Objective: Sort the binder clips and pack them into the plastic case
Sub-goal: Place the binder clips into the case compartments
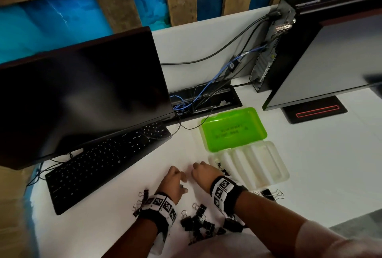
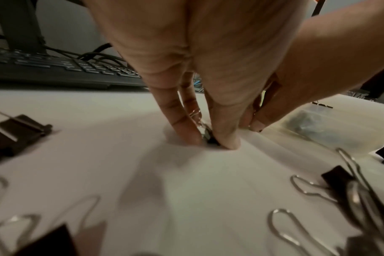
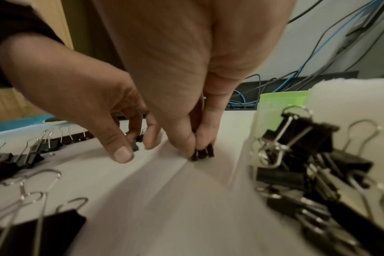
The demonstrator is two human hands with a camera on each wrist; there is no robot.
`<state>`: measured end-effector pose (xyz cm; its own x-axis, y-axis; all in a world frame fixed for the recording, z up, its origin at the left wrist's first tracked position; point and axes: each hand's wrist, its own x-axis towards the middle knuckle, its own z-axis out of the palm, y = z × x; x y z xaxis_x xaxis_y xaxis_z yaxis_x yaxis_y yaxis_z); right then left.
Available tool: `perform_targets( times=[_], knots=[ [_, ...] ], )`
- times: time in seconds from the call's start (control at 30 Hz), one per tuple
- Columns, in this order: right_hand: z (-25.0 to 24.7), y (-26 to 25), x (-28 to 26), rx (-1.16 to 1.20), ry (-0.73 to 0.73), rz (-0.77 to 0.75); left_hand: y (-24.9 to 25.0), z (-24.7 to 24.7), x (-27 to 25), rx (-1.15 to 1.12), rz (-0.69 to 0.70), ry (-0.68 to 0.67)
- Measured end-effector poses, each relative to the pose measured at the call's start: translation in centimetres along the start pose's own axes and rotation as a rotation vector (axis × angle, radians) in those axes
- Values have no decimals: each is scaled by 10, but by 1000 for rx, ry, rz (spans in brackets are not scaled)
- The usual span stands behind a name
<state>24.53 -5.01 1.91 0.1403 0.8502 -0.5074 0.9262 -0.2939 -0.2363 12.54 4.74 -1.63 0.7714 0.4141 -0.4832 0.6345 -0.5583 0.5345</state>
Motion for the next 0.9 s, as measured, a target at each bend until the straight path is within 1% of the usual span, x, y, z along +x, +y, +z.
perform_targets(
  times=[0.13, 0.2, 0.3, 0.37, 0.4, 0.47, 0.53, 0.67, 0.8, 0.9],
  knots=[
    [-8, 1, -12, 60, 79, 35, 0, 2, 2, -22, -5, 45],
    [-13, 5, -21, 125, 155, 64, 0, 1, 2, 17, -7, 26],
    [-20, 18, -36, 232, 291, 109, -5, 4, 7, -71, -3, 56],
    [-20, 32, -47, 322, 352, 172, -2, 6, 10, -98, 22, 95],
    [-18, 38, -54, 355, 373, 202, 6, 4, 9, -109, 23, 89],
    [-13, 45, -66, 385, 380, 235, 27, 1, 5, -120, 52, 77],
    [-8, 43, -76, 395, 341, 240, 47, 0, 4, -150, 111, 99],
    [-1, 36, -88, 331, 276, 248, 84, 2, 2, -162, 249, 132],
    [0, 41, -101, 306, 300, 306, 113, 11, -1, -135, 350, 105],
    [2, 51, -114, 304, 300, 384, 123, 21, -1, -103, 362, 50]
  ],
)
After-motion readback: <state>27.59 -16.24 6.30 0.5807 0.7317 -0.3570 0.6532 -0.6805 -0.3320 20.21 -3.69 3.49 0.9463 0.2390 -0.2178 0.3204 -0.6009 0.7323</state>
